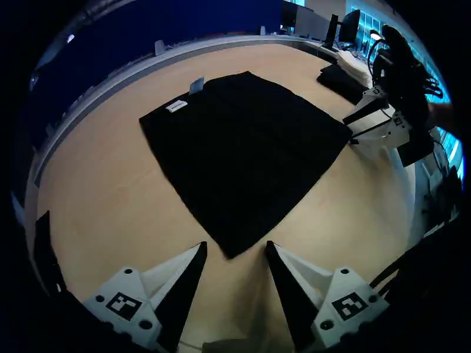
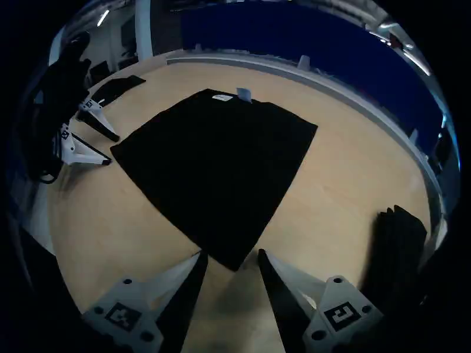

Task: Fold towel

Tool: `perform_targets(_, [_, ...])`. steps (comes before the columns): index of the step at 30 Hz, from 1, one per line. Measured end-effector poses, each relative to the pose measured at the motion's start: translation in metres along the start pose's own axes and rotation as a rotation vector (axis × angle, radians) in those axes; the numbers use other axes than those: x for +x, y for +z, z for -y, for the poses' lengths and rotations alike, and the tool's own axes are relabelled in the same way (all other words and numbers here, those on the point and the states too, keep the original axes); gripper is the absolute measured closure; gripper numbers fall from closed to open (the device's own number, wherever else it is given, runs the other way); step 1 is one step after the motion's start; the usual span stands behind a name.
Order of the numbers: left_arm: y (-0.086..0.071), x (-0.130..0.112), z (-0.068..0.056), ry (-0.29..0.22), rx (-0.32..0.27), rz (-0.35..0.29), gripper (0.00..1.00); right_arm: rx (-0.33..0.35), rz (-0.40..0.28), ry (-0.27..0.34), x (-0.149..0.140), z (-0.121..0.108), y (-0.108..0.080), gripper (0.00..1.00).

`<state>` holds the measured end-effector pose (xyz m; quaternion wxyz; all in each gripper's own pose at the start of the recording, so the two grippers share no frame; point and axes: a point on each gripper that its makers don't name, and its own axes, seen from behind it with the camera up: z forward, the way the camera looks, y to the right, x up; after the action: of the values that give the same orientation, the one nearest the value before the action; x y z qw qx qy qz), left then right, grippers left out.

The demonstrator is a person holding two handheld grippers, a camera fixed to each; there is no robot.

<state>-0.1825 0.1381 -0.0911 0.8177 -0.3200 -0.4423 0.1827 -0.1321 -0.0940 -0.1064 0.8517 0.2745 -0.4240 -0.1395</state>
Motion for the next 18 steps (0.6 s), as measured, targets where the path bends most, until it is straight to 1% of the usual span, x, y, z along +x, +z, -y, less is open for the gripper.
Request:
perform_targets(8, [-0.0003,0.0002,0.0039,-0.008,0.005,0.007,0.55,0.012,0.000,0.010,0.0004,0.0004,0.0004,0.47])
perform_targets(9, [0.0001,0.0003,0.0044,-0.008,0.006,0.008,0.59,0.012,0.001,0.010,0.0003,0.0003,0.0006,0.49])
perform_targets(11, [0.0012,0.0007,0.0053,-0.009,0.008,0.009,0.68,0.014,0.002,0.010,0.0003,0.0001,0.0010,0.57])
perform_targets(13, [0.0022,0.0010,0.0060,-0.010,0.012,0.009,0.77,0.016,0.003,0.010,0.0003,0.0002,0.0014,0.66])
perform_targets(14, [0.0027,0.0011,0.0064,-0.011,0.015,0.010,0.80,0.017,0.004,0.010,0.0004,0.0003,0.0016,0.69])
perform_targets(17, [0.0037,0.0011,0.0059,-0.011,0.019,0.010,0.85,0.022,0.003,0.010,0.0015,0.0017,0.0019,0.76])
perform_targets(18, [0.0037,0.0010,0.0060,-0.010,0.021,0.010,0.87,0.023,0.002,0.009,0.0017,0.0022,0.0018,0.77])
